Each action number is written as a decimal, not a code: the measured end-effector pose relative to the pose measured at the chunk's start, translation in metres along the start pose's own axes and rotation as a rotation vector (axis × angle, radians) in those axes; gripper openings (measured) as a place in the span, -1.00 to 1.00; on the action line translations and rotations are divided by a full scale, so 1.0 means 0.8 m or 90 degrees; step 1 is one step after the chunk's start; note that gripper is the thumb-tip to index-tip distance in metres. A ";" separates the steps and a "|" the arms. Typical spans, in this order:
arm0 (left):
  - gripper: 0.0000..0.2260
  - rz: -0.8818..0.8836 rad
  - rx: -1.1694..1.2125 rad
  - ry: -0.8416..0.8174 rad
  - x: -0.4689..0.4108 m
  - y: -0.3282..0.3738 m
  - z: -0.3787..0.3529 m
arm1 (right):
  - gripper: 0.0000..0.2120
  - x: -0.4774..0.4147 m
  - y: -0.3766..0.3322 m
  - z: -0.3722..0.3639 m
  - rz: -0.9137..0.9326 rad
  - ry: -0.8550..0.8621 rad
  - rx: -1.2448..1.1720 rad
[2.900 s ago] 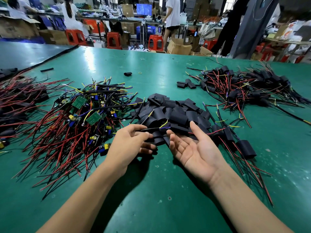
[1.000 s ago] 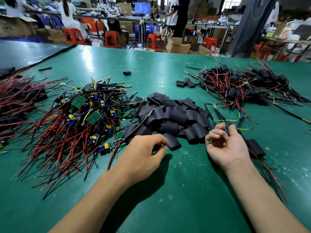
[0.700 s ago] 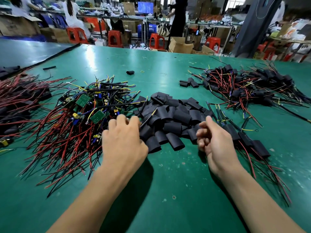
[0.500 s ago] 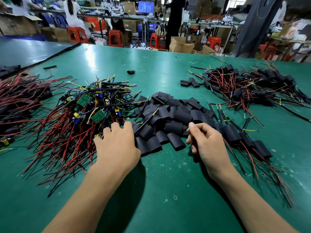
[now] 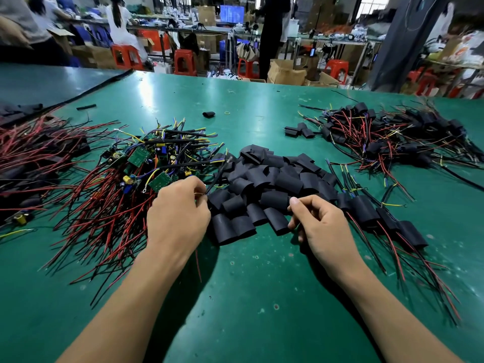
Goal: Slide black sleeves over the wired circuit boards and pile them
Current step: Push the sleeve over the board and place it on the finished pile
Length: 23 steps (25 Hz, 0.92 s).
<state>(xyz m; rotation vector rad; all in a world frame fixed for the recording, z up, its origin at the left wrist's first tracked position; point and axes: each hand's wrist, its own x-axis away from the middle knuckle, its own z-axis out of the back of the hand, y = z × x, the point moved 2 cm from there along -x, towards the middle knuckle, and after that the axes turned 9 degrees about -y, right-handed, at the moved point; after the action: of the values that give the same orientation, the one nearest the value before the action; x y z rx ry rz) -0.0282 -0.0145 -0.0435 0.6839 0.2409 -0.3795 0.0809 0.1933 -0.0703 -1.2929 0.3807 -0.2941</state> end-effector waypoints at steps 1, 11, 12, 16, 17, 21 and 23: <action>-0.91 -0.019 0.025 0.024 -0.001 -0.001 0.000 | -0.78 0.000 0.000 0.000 -0.001 -0.001 -0.001; -0.88 -0.038 0.534 0.059 -0.006 0.020 0.008 | -0.94 0.011 -0.016 -0.010 0.075 -0.131 -0.037; -0.87 -0.029 0.591 0.040 -0.006 0.021 0.008 | -0.91 0.013 -0.019 -0.015 0.080 -0.159 -0.063; -0.82 0.029 0.776 -0.059 0.003 0.034 -0.009 | -0.72 0.018 -0.022 -0.027 0.052 -0.245 -0.124; -0.82 0.035 0.775 -0.068 0.007 0.036 -0.013 | -0.70 0.018 -0.022 -0.029 0.045 -0.243 -0.112; -0.89 0.056 0.813 -0.129 0.011 0.040 -0.026 | -0.76 0.014 -0.014 -0.024 0.063 -0.124 -0.013; -0.96 0.057 0.830 -0.184 0.013 0.043 -0.029 | -0.80 0.012 -0.011 -0.019 0.046 -0.095 -0.042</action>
<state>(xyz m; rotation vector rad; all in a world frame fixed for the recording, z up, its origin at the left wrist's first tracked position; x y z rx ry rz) -0.0067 0.0220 -0.0448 1.8889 -0.3707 -0.5270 0.0830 0.1735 -0.0664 -1.3539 0.3115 -0.1228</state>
